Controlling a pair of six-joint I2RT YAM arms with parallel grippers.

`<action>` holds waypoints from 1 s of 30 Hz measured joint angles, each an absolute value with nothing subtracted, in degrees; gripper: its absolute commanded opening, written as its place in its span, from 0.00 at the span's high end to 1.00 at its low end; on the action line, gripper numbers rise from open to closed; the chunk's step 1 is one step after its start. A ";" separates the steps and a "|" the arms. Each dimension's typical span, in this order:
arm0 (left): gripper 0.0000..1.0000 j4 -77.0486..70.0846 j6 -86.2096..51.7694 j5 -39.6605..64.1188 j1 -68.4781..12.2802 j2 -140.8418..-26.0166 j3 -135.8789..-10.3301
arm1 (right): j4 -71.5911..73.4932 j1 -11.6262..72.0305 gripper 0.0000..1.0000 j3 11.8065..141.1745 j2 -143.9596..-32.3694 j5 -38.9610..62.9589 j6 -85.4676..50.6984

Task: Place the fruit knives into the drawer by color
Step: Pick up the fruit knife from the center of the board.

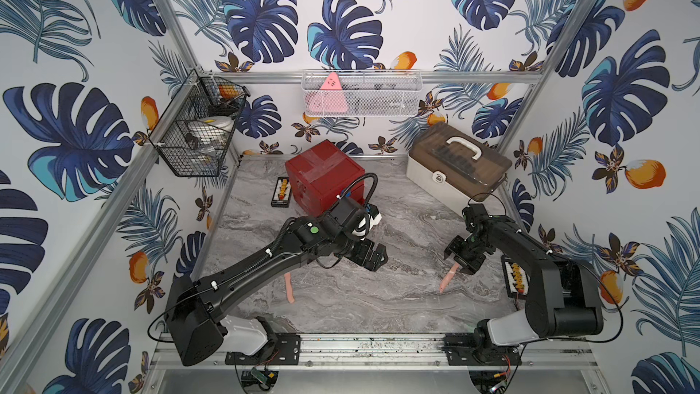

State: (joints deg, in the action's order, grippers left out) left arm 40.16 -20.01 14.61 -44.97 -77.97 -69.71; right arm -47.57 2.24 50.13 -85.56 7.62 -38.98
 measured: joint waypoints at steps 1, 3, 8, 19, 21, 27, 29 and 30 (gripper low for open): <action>0.01 40.16 -20.01 14.33 -44.97 -77.89 -69.60 | -47.35 2.24 0.40 49.89 -85.82 7.62 -38.98; 0.01 39.99 -20.01 14.09 -44.97 -77.73 -69.12 | -46.78 2.24 0.43 49.32 -86.52 7.40 -38.96; 0.01 39.97 -20.01 13.93 -44.97 -77.36 -68.18 | -44.93 2.24 0.51 48.05 -87.81 7.35 -38.98; 0.01 40.12 -19.97 13.89 -44.97 -76.31 -66.59 | -43.38 2.24 0.59 47.77 -89.60 6.28 -39.00; 0.01 40.10 -19.97 13.89 -44.97 -76.05 -66.06 | -43.48 2.24 0.60 47.90 -89.84 6.09 -38.98; 0.01 40.10 -19.97 13.74 -44.97 -75.48 -65.14 | -44.77 1.89 0.69 48.58 -91.07 5.41 -38.30; 0.01 39.99 -19.97 13.74 -44.97 -75.40 -64.97 | -45.12 1.58 0.71 48.69 -91.50 5.48 -37.93; 0.01 39.97 -19.97 13.74 -44.97 -75.35 -64.82 | -45.32 1.45 0.73 48.80 -91.68 5.50 -37.85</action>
